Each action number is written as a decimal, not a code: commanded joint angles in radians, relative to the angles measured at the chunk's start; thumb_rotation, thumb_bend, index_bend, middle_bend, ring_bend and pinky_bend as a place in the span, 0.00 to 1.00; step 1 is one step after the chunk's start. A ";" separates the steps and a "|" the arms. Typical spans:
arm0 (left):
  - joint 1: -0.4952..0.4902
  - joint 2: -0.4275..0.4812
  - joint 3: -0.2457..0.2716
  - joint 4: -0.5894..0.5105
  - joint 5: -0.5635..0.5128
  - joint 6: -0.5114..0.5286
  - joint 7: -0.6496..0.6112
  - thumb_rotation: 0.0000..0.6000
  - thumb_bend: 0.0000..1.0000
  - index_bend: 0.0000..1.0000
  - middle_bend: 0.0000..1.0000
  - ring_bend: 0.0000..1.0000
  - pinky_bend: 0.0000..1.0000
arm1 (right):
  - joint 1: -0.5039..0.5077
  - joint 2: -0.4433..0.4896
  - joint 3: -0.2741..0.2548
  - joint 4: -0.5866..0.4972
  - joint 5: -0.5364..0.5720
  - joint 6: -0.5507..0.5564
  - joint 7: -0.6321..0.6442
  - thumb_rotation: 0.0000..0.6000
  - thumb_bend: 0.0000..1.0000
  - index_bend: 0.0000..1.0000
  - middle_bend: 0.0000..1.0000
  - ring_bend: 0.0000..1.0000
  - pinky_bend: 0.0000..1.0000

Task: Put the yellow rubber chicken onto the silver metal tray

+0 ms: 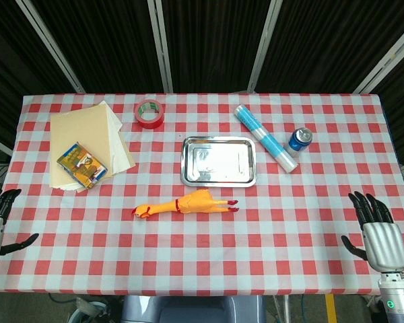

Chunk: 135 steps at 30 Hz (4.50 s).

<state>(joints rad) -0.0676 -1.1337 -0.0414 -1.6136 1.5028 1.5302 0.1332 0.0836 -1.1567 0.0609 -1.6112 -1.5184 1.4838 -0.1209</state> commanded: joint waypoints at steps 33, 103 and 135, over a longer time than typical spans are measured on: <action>-0.090 -0.025 -0.025 -0.055 -0.004 -0.120 0.106 1.00 0.08 0.19 0.21 0.13 0.10 | -0.009 0.001 -0.005 0.050 -0.042 0.040 0.080 1.00 0.26 0.00 0.08 0.04 0.12; -0.659 -0.643 -0.119 0.257 -0.411 -0.577 0.373 1.00 0.58 0.61 0.68 0.58 0.67 | -0.032 0.029 -0.031 0.000 -0.055 0.049 0.065 1.00 0.26 0.00 0.08 0.04 0.12; -0.879 -0.307 -0.121 0.064 0.183 -0.522 0.031 1.00 0.77 0.71 0.76 0.66 0.76 | 0.159 0.211 -0.061 -0.221 -0.284 -0.097 0.444 1.00 0.26 0.00 0.08 0.08 0.17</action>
<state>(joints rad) -0.9224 -1.4674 -0.1522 -1.5166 1.6798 1.0360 0.1638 0.2097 -0.9678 0.0048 -1.8076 -1.7810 1.4211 0.2792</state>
